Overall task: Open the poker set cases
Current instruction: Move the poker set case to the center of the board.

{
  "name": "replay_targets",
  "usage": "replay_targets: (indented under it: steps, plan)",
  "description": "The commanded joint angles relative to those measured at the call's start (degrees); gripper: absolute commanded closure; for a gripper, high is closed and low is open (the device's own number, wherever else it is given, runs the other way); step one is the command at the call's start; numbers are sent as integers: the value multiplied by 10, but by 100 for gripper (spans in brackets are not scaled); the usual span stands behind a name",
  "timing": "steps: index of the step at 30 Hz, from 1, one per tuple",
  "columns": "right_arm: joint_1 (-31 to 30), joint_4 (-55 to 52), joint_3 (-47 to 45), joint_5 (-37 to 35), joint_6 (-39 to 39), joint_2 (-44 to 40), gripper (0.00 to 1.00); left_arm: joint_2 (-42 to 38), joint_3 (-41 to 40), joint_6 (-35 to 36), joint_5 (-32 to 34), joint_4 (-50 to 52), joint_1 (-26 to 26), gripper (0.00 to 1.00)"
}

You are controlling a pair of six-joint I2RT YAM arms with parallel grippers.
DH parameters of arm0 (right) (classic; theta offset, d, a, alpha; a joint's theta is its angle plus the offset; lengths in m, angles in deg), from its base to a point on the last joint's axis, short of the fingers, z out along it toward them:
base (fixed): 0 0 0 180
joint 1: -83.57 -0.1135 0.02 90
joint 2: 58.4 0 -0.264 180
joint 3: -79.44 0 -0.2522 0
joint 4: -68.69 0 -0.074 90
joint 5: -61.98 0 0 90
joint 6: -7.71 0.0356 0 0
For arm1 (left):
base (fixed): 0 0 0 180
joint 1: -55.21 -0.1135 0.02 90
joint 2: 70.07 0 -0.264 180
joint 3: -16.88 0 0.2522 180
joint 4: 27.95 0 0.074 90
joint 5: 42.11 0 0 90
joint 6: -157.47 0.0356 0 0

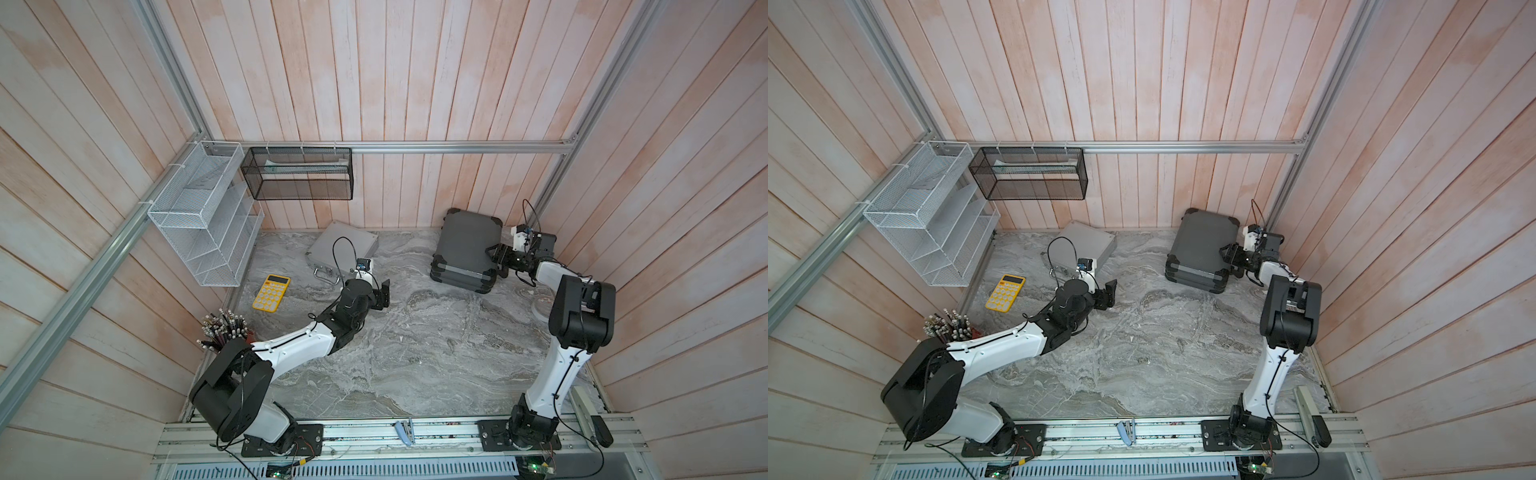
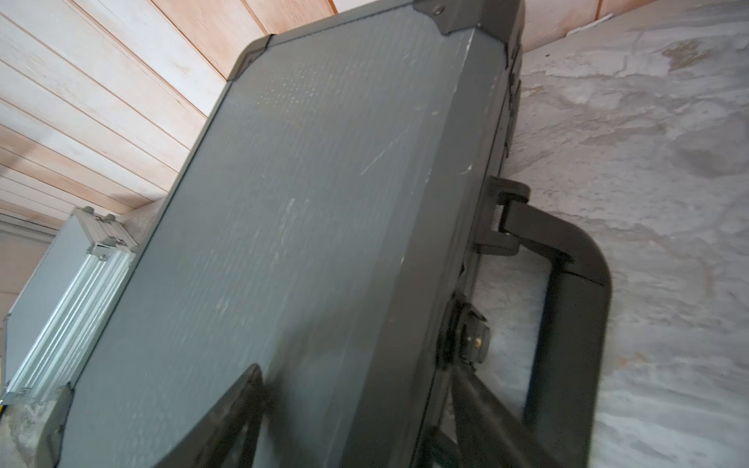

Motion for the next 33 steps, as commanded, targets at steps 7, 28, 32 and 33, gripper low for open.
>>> replay_targets:
  steps: [7,28,32,33]
  plan:
    - [-43,91,-122,20,86,-23,29,10,12,-7,8,2,0,16]
    - [-200,317,-328,-41,301,-133,30,6,-23,-77,-62,-15,-63,16]
    - [-228,353,-351,-47,366,-150,30,4,-16,-77,-63,-14,-70,16]
    - [-231,353,-353,-46,370,-157,30,6,-13,-80,-69,-13,-74,16]
